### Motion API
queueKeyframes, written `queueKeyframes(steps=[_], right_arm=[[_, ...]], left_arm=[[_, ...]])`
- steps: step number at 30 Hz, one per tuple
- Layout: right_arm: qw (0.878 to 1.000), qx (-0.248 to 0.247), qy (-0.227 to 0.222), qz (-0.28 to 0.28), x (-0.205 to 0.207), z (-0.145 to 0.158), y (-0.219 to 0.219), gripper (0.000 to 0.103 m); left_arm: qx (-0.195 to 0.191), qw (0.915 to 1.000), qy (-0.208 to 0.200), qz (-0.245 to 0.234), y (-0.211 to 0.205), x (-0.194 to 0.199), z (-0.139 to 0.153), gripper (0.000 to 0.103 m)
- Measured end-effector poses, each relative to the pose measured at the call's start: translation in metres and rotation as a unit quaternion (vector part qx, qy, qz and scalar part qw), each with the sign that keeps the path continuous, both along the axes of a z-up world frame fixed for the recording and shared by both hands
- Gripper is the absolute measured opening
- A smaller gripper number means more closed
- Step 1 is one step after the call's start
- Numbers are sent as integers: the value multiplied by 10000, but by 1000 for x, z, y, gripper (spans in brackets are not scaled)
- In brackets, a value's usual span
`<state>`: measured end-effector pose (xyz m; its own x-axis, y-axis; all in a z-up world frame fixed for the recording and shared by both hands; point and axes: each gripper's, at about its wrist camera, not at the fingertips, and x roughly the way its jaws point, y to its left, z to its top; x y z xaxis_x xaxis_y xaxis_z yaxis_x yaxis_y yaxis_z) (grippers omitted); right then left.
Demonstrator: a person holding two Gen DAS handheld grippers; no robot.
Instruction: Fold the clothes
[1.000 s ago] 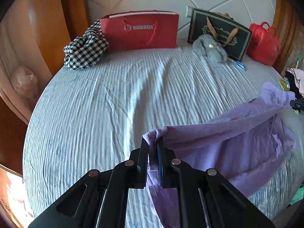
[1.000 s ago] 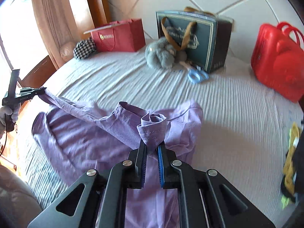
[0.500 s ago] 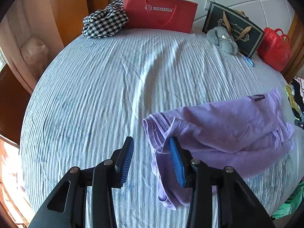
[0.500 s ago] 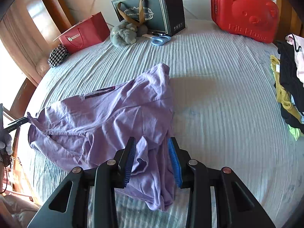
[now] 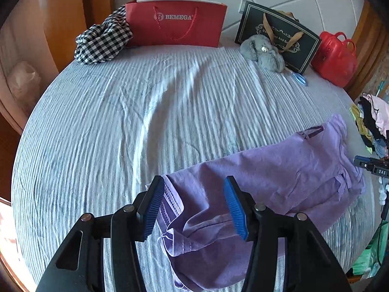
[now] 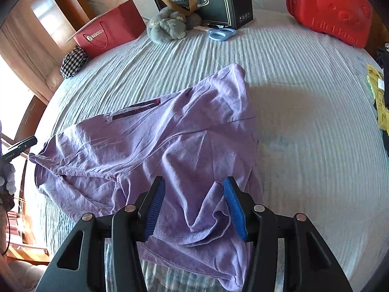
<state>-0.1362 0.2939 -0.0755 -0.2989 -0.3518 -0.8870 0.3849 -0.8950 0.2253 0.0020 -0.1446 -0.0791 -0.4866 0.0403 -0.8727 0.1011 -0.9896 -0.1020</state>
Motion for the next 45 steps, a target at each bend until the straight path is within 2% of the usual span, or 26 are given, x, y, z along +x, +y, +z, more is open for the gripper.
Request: queueKeyframes(steps=[2, 4, 6, 9, 12, 13, 17, 21, 24, 27, 30, 31, 32, 33, 34, 35, 38, 40, 43, 45], right_arm=[[9998, 155, -90, -46, -3, -8, 2, 49], [9971, 681, -219, -276, -6, -21, 9, 49], [9965, 666, -203, -467, -6, -20, 20, 48], [9946, 815, 30, -650, -3, -8, 31, 48], [9973, 421, 162, -579, 0, 10, 35, 48], [9981, 283, 213, -504, 2, 16, 34, 48], [9992, -247, 281, -150, 9, 31, 16, 48], [9968, -466, 210, 609, 16, 24, -9, 49], [9928, -438, -52, 1115, 13, 7, -12, 49], [9853, -201, -244, 1681, 4, -10, 0, 49], [9700, -16, -188, 2423, -8, -17, 17, 49], [9637, -16, -102, 2666, -12, -16, 22, 49], [9582, -61, -13, 2861, -17, -13, 27, 49], [9533, -130, 59, 3017, -21, -9, 32, 49], [9497, -168, 107, 3127, -25, -4, 33, 49], [9460, -205, 153, 3232, -28, 0, 35, 50], [9312, -286, 399, 3613, -33, 14, 34, 64], [9245, -228, 504, 3772, -37, 20, 31, 64], [9187, -60, 631, 3898, -45, 29, 28, 64], [9076, 5, 664, 4146, -49, 35, 29, 66]], left_arm=[[-151, 9997, -199, -53, 4, -3, -16, 52], [-361, 9984, -442, 24, 2, -6, -33, 52], [-516, 9964, -649, 192, -6, -6, -46, 52], [-393, 9968, -574, 391, -15, -1, -42, 52], [-577, 9972, -307, 350, -9, 3, -21, 52], [-613, 9973, -212, 343, -6, 4, -13, 52], [-108, 9995, 121, 289, 7, 14, 4, 52], [-202, 9986, -196, 453, 27, 14, -15, 55], [-291, 9941, -600, 852, 32, 18, -37, 55], [-620, 9863, -587, 1410, 51, 27, -36, 55], [-633, 9754, -391, 2076, 91, 39, -21, 55], [-603, 9711, -316, 2287, 108, 44, -16, 58], [-541, 9675, -220, 2462, 127, 47, -11, 62], [-462, 9630, -144, 2652, 146, 51, -7, 72], [-336, 9588, -139, 2819, 166, 52, -4, 78], [-197, 9564, -146, 2910, 186, 52, -2, 78], [144, 9492, -73, 3143, 246, 52, 4, 78], [340, 9446, 27, 3263, 282, 46, 7, 78], [716, 9483, 27, 3093, 323, 26, 1, 79], [622, 9494, -18, 3077, 348, 13, -1, 79]])
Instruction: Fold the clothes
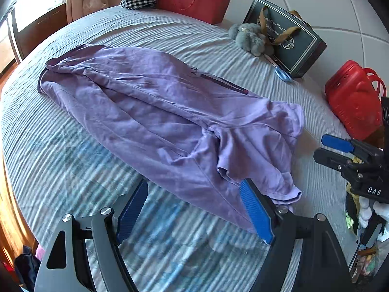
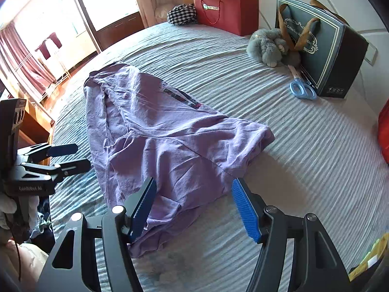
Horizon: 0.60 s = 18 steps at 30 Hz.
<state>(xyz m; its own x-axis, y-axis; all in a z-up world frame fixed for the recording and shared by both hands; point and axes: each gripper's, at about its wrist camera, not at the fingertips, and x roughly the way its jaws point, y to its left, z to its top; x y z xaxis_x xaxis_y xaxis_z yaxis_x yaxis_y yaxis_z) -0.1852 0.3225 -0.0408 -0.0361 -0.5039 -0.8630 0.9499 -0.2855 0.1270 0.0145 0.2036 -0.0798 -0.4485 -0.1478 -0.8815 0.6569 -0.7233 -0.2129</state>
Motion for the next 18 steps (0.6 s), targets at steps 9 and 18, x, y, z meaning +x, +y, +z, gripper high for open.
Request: queueKeyframes(steps=[9, 18], right_arm=[[9954, 443, 388, 758, -55, -16, -4, 76], [9666, 1032, 830, 2196, -65, -17, -35, 78]], left_arm=[[-68, 9969, -336, 702, 75, -39, -15, 82], [-174, 9867, -863, 1364, 105, -43, -25, 87]])
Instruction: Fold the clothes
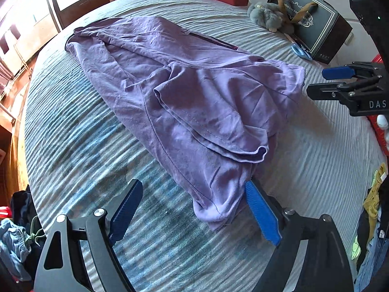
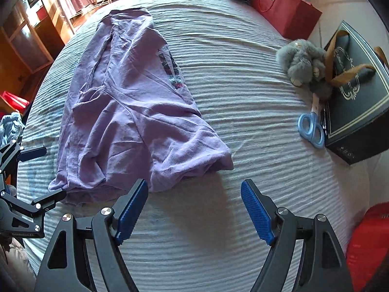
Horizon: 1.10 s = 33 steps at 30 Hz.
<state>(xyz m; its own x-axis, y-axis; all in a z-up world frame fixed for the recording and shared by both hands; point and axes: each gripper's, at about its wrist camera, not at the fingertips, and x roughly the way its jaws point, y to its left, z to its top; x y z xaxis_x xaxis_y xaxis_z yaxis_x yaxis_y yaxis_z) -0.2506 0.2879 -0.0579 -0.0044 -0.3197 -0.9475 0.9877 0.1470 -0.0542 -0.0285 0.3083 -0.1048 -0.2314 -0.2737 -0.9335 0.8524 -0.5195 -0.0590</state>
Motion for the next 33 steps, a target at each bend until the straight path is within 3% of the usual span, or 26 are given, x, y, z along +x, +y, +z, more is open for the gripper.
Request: queueKeyframes(steps=[7, 14, 19, 21, 25, 26, 33], right_arm=[[9946, -116, 119, 1029, -1, -24, -9, 78], [9862, -310, -54, 1624, -12, -46, -10, 78], [9774, -753, -227, 1961, -14, -45, -3, 78], [9717, -913, -321, 2154, -14, -39, 2, 78], [9708, -1056, -512, 2092, -17, -47, -2, 79], [9707, -1052, -543, 2091, -17, -52, -3, 83], [9689, -1327, -797, 1932, -23, -57, -3, 90]], left_arm=[[-136, 9978, -243, 610, 6, -10, -14, 87], [-117, 9899, -179, 1404, 12, -7, -16, 89], [15, 9880, 60, 1546, 19, -8, -12, 89], [-170, 9885, -64, 1504, 21, -14, -12, 89], [-320, 9870, -252, 1556, 18, -20, -18, 101], [-306, 9863, -222, 1607, 16, -19, -19, 103], [-427, 9870, -146, 1540, 19, -28, -21, 103]])
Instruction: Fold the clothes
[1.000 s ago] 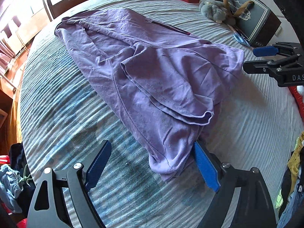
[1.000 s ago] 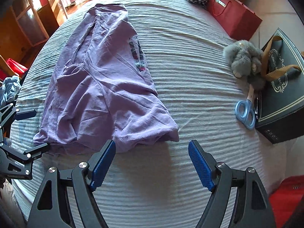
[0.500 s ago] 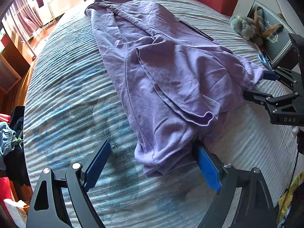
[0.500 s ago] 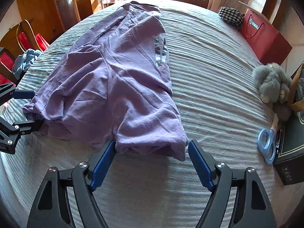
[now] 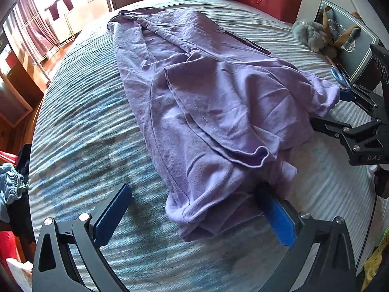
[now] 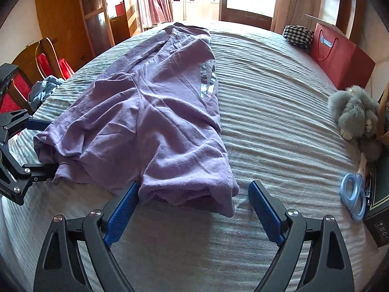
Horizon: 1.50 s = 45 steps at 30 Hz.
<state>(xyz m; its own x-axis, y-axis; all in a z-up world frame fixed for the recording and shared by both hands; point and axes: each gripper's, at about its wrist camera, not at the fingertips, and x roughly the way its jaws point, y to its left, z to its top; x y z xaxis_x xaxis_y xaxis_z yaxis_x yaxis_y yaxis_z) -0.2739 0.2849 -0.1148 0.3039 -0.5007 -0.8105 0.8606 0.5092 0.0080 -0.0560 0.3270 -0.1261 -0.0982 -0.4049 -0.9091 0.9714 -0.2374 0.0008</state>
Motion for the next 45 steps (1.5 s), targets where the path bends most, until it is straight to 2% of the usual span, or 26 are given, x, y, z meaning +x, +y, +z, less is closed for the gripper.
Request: queueKeyframes(steps=[2, 4, 7, 11, 14, 15, 17, 19, 21, 22, 24, 28, 30, 32, 34, 41, 45], right_arm=[[10000, -39, -36, -83, 1, 0, 1, 91], [9999, -44, -43, -93, 1, 0, 1, 91], [9999, -19, -15, -152, 2, 1, 0, 90], [9997, -20, -48, -231, 2, 5, 1, 70], [9997, 70, -4, -251, 2, 6, 0, 68], [9996, 100, 14, -260, 3, 7, -1, 66], [9995, 147, 23, -273, 2, 8, -2, 60], [9994, 206, 2, -283, 1, 10, -2, 44], [9989, 336, -31, -328, 2, 13, -4, 25], [9988, 366, -17, -324, 5, 14, -4, 21], [9988, 351, 45, -330, 12, 21, -2, 11], [9984, 281, -114, -477, 19, 44, 1, 10], [9973, 246, -241, -650, 22, 61, -2, 10], [9967, 160, -199, -771, 29, 76, -6, 10], [9964, 136, -133, -828, 40, 87, -14, 10], [9956, 42, 62, -937, 84, 111, -61, 10], [9951, -104, 162, -972, 112, 122, -109, 10]], left_arm=[[24, 10000, -1, -86, 0, -2, 1, 101], [-17, 9997, 5, -261, 2, -6, 4, 92], [-111, 9989, 47, -451, 2, -11, 6, 85], [-132, 9982, 86, -587, 1, -14, 8, 84], [-173, 9975, 119, -678, 3, -14, 8, 80], [-202, 9972, 135, -701, 2, -12, 9, 75], [-261, 9967, 169, -744, 0, -8, 12, 56], [-193, 9962, 218, -823, -6, -3, 13, 24], [-82, 9955, 299, -899, -12, 3, 15, 15], [-34, 9952, 321, -924, -13, 4, 16, 11], [-10, 9944, 353, -999, -15, 7, 22, 9], [-276, 9901, 449, -1299, -15, 17, 54, 9], [-228, 9889, 620, -1328, -23, 26, 68, 9], [-208, 9878, 769, -1340, -34, 36, 80, 9], [-323, 9865, 743, -1422, -45, 44, 90, 9], [-199, 9841, 890, -1523, -105, 79, 106, 9], [-127, 9816, 1121, -1542, -159, 102, 109, 9]])
